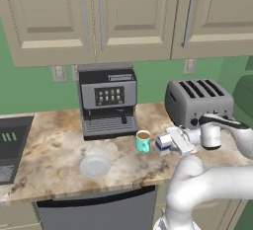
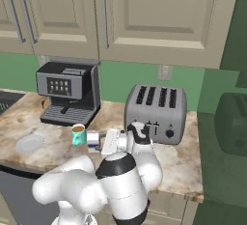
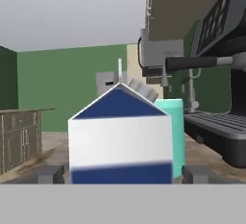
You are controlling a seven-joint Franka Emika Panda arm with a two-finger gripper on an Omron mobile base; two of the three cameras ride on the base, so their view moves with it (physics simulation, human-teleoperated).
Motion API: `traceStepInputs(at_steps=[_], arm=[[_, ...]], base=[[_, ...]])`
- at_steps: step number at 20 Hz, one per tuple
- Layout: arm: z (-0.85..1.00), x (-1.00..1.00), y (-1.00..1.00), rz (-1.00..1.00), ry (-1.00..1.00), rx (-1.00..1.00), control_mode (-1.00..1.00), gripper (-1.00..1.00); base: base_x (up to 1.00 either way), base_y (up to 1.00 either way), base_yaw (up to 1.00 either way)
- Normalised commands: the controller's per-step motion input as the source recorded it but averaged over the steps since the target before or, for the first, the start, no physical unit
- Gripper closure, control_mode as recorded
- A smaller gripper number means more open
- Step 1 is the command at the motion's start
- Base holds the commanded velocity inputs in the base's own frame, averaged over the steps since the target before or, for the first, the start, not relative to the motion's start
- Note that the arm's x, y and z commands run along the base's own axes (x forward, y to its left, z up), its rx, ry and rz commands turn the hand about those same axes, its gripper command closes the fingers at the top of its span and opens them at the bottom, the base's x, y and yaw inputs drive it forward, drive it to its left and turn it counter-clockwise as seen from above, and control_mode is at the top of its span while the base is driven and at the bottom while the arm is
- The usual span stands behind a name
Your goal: Take a sugar cube from the saucer and place it inside the coffee. Then, grab milk from the fridge and place it next to the coffee on the counter to sweeten the coffee.
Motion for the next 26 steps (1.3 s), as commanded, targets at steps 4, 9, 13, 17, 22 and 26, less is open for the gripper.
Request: traceStepInputs(at_steps=[4,9,13,17,22,26], arm=[[0.41,-0.14,-0.4,-0.08,0.0,0.0,-1.0,-1.0],[0.62,-0.05,-0.31,-0.05,0.0,0.0,-1.0,-1.0],[0.89,-0.23,-0.21,-0.07,-0.01,0.0,-1.0,-1.0],[0.99,-0.41,-0.16,-0.1,-0.03,0.0,-1.0,-1.0],[1.0,-0.52,-0.01,-0.13,-0.06,-0.02,-1.0,-1.0],[1.0,-0.56,0.01,-0.14,-0.05,-0.06,-1.0,-1.0]], base=[[0.0,0.0,0.0],[0.0,0.0,0.0],[0.0,0.0,0.0],[0.0,0.0,0.0],[0.0,0.0,0.0],[0.0,0.0,0.0]])
